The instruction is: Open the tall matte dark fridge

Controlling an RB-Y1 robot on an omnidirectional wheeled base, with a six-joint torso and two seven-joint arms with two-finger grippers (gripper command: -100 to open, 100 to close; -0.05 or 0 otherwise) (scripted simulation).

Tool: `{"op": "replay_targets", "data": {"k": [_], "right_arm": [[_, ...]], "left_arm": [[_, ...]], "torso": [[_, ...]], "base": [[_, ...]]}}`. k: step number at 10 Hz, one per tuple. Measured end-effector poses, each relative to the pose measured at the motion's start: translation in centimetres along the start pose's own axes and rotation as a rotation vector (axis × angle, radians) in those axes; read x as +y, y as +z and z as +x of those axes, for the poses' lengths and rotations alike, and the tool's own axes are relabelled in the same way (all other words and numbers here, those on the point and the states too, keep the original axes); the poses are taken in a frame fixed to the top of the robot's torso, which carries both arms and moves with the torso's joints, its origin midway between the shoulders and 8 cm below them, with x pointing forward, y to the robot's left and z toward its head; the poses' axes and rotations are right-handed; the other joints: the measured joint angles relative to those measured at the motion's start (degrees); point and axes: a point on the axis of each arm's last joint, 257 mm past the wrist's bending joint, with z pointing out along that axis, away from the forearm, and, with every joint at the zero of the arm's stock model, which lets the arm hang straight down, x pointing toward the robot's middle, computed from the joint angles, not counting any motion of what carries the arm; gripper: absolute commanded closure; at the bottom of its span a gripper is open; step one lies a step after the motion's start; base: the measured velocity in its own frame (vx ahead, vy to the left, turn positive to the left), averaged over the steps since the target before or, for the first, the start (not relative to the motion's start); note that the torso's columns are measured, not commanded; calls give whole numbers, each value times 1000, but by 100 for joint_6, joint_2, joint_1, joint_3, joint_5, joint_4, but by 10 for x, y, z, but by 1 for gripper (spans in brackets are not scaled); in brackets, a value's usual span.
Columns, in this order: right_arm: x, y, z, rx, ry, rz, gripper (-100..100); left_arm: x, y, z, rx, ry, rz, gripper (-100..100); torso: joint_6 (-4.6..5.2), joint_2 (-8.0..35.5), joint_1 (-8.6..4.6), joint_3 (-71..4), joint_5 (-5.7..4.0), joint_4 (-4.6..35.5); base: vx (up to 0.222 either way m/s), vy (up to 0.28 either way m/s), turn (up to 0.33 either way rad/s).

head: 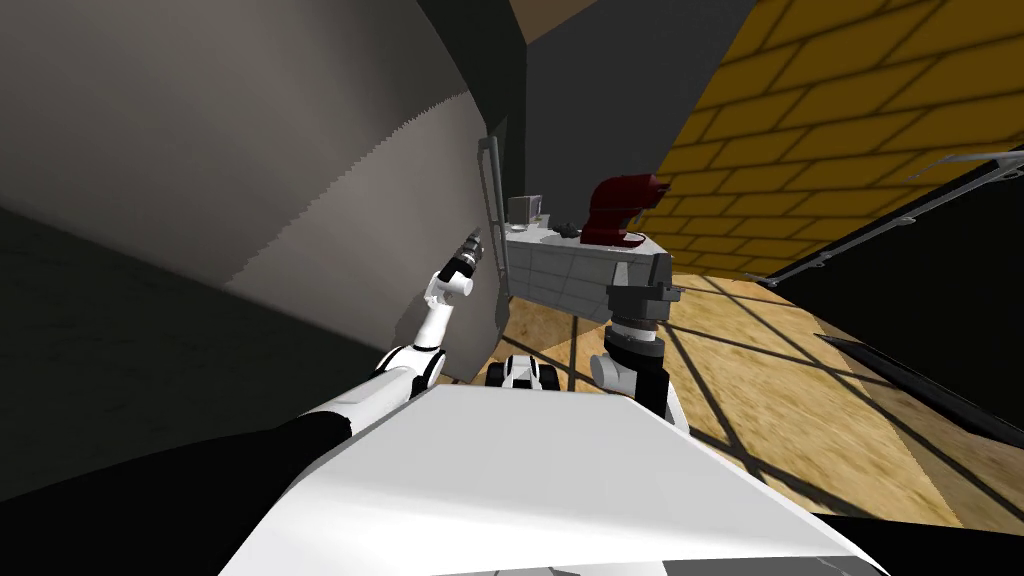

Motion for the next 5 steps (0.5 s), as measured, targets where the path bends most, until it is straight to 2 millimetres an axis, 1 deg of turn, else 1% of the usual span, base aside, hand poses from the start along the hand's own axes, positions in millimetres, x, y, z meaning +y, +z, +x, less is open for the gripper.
{"op": "replay_targets", "data": {"k": [1,2,3,4,5], "right_arm": [[0,0,0,0,0,0,0],[0,0,0,0,0,0,0],[0,0,0,0,0,0,0],[0,0,0,0,0,0,0],[0,0,0,0,0,0,0]], "left_arm": [[2,8,-1,2,15,-22,-100],[-4,15,-3,4,26,-31,-100],[-14,20,-4,7,31,-21,-100],[-15,27,-6,6,44,-40,-100],[-20,34,-7,7,54,-49,-100]], "torso": [[5,4,-6,4,-1,0],[-1,15,-9,10,-2,3],[0,25,-10,17,-2,6],[7,22,-11,15,-3,5],[1,18,-9,12,-2,4]], "base": [[38,20,-101],[15,9,30],[21,12,-184],[19,15,-133],[8,7,10]]}}
